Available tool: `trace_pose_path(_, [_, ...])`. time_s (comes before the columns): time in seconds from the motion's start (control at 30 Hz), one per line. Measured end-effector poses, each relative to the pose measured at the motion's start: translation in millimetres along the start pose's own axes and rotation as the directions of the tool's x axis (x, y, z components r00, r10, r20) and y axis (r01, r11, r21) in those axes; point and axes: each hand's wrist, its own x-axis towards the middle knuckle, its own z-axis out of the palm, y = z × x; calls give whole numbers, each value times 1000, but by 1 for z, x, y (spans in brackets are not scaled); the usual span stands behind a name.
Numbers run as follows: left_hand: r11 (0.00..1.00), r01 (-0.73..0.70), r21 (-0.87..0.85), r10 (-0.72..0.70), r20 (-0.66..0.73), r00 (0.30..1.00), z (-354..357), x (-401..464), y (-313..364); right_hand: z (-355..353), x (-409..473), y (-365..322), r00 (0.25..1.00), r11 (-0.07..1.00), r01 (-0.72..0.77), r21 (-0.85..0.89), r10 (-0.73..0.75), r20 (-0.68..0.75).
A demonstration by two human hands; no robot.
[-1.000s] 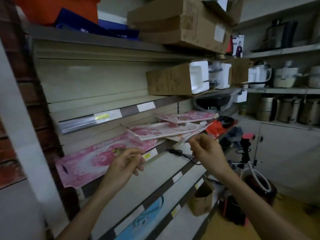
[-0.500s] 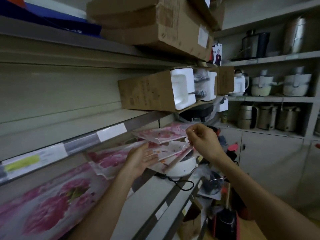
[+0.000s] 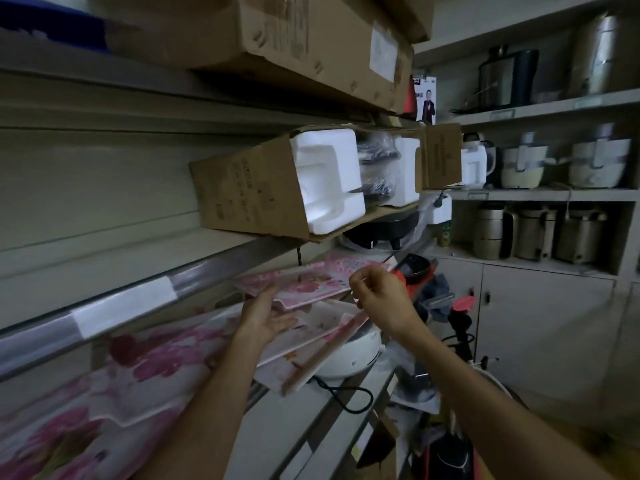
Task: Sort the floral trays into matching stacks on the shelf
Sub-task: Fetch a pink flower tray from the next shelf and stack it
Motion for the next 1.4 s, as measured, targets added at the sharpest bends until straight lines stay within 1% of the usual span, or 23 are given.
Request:
trace_pose_path(0.13, [999,-44,-31,40,-96,995,13,17,-7,-4,19,28,999,999,-31,30,30,42])
trace_pose_path(0.3, [996,-82,27,86,-171,982,27,31,-12,-17,39,58,982,972,-165,167,147,114])
trace_pose_path(0.43, [989,-129,68,140,-189,972,41,13,-13,-27,57,82,949,895,-311,318,277,148])
trace_pose_path(0.5, [987,-148,60,156,-180,971,46,3,-14,-30,67,92,922,821,-387,420,357,152])
trace_pose_path(0.6, [983,-183,24,184,-165,969,54,-15,-16,-33,80,105,863,651,-491,579,454,221])
trace_pose_path(0.7, [982,-189,-20,184,-159,970,58,-30,-20,-40,91,112,813,499,-558,663,487,318])
trace_pose_path(0.8, [982,-183,-45,176,-137,975,65,-51,-28,-48,97,116,810,402,-573,715,410,419])
trace_pose_path(0.87, [983,-177,-46,171,-123,978,69,-67,-36,-52,98,116,808,289,-563,774,392,441])
trace_pose_path(0.93, [982,-185,-29,182,-92,979,73,-82,-44,-55,98,115,795,180,-546,818,418,439])
trace_pose_path(1.07, [972,-231,41,233,-64,970,75,-106,-59,-58,91,113,737,70,-551,832,508,446])
trace_pose_path(1.13, [966,-246,82,252,-63,966,73,-116,-64,-61,84,111,715,42,-554,831,536,449])
trace_pose_path(1.23, [954,-258,153,269,-62,961,66,-130,-70,-61,72,109,713,63,-564,823,541,447])
trace_pose_path(1.3, [941,-275,199,293,-66,954,59,-140,-71,-58,65,110,720,98,-571,815,537,440])
trace_pose_path(1.4, [908,-324,268,365,-121,923,39,-153,-70,-55,55,111,736,194,-585,787,535,415])
